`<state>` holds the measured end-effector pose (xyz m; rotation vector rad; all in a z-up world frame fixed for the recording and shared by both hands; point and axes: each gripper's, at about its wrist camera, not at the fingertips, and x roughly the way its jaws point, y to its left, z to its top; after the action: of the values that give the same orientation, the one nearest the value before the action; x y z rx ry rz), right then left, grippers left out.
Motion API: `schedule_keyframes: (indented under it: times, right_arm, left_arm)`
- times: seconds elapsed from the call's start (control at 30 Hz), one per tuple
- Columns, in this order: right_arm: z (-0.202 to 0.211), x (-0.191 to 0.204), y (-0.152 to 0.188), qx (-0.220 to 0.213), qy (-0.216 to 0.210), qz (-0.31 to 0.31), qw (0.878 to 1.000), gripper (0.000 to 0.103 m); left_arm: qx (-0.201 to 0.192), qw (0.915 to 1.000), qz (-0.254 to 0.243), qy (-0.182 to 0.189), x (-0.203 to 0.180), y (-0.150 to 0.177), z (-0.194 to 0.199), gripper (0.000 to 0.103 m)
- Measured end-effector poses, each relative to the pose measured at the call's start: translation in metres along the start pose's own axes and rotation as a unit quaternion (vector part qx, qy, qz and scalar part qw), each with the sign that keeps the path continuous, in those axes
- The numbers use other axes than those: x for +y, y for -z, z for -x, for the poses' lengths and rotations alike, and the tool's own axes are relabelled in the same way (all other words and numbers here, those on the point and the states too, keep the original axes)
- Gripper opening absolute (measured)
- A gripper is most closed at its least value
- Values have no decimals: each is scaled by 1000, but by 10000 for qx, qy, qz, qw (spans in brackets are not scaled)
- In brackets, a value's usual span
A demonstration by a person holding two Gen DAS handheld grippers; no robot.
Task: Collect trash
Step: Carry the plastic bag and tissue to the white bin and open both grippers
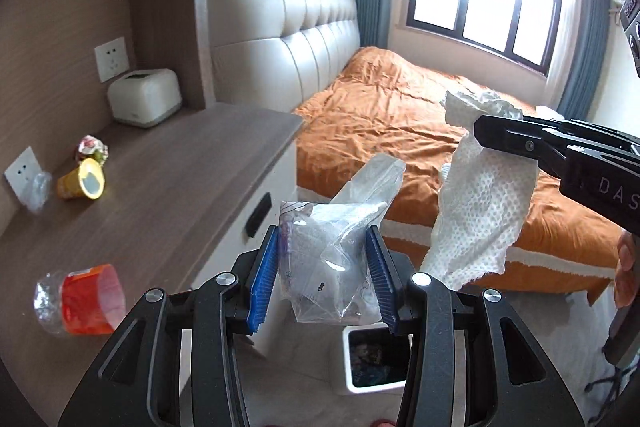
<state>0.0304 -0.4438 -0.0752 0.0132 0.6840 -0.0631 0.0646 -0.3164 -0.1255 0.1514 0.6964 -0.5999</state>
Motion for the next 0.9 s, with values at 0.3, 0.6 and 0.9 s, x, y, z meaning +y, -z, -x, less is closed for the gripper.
schedule_keyframes:
  times: [0.3, 0.6, 0.9]
  right_arm:
    - [-20, -47, 51, 490, 130, -277, 9983, 20]
    - [-88, -75, 133, 1215, -55, -463, 9915, 21]
    - [-186, -87, 249, 2007, -191, -627, 9775, 24]
  left_arm:
    - [413, 9982, -231, 373, -50, 25, -63, 43]
    - [1098, 9921, -262, 550, -70, 96, -159, 43]
    - [1917, 9745, 90, 1161, -84, 210, -268, 54]
